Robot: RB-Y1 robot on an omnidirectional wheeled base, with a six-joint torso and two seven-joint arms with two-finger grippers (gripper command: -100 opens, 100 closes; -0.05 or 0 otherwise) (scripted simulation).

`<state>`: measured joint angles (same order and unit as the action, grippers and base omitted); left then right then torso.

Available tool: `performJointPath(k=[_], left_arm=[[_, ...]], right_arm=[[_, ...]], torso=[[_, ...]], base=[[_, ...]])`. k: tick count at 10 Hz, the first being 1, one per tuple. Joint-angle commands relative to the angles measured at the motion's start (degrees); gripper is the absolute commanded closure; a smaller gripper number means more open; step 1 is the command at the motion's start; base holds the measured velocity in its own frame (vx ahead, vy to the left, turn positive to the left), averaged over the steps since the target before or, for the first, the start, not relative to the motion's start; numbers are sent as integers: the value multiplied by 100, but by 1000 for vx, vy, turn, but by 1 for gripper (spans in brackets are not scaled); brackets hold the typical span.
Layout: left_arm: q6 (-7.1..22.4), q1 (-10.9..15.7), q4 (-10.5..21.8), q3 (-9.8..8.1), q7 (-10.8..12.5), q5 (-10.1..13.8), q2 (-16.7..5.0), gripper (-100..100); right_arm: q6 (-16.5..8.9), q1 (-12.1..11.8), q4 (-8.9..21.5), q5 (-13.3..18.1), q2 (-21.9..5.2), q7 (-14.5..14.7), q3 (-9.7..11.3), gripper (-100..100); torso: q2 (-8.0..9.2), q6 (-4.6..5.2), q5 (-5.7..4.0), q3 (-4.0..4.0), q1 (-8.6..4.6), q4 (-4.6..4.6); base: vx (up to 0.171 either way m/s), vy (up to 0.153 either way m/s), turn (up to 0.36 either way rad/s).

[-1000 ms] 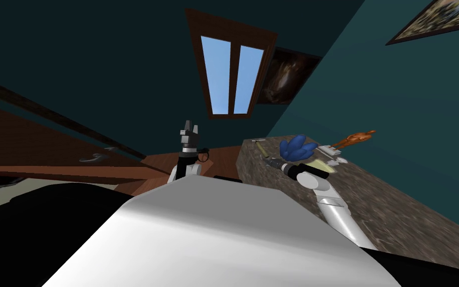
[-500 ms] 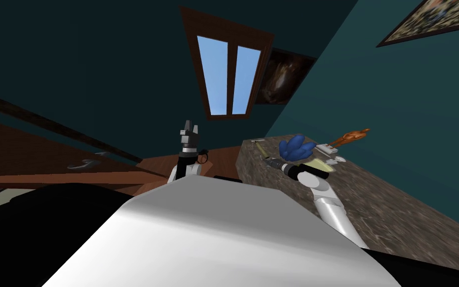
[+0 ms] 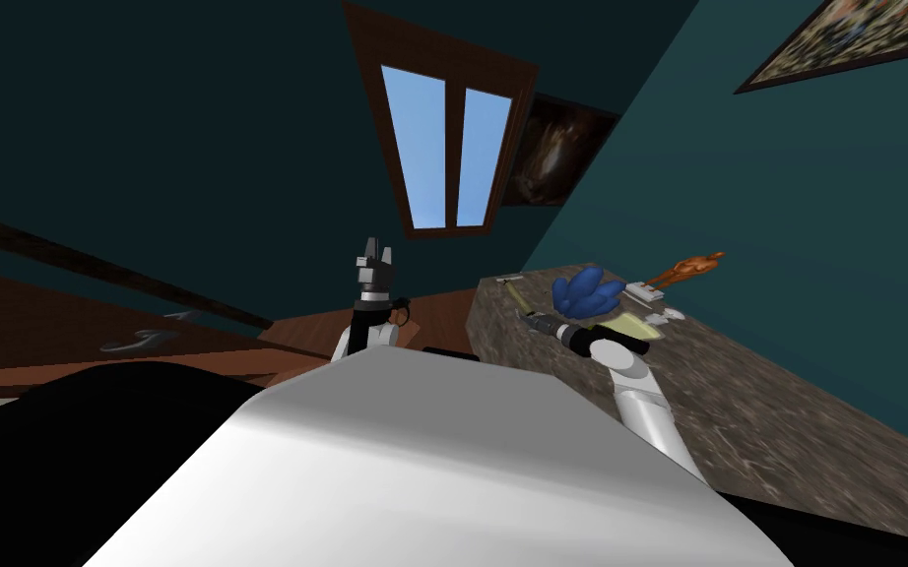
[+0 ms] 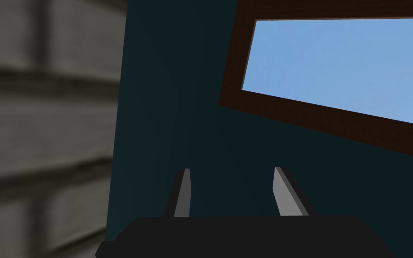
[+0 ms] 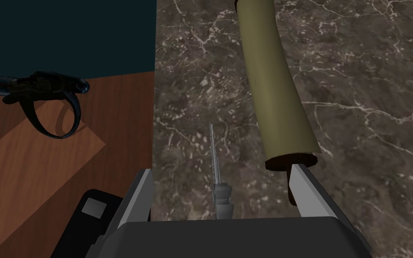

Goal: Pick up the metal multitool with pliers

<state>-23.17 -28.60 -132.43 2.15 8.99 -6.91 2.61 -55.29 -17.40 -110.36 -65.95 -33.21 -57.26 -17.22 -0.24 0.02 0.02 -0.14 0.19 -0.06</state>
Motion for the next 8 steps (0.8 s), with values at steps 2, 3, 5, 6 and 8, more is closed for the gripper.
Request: performJointPath(k=[2,3,5,6,8], left_arm=[[0,1,0,0,0,0,0,0],[0,1,0,0,0,0,0,0],[0,1,0,0,0,0,0,0],[0,1,0,0,0,0,0,0],[0,1,0,0,0,0,0,0]], right_arm=[[-22,4,5,-3,8,33,-12,100],[-20,3,4,-3,7,30,-11,100],[-22,5,1,-5,8,29,-9,100],[-22,5,1,-5,8,29,-9,100],[131,-50,-57,44,-136,-185,98,100]], torso=[[4,-5,-3,1,-6,-1],[7,-4,-4,3,-11,0],[6,-3,-7,2,-19,-1],[6,-3,-7,2,-20,-1],[6,-3,-7,2,-21,-1]], base=[[9,9,-10],[0,0,0],[0,0,0],[0,0,0],[-16,-10,57]])
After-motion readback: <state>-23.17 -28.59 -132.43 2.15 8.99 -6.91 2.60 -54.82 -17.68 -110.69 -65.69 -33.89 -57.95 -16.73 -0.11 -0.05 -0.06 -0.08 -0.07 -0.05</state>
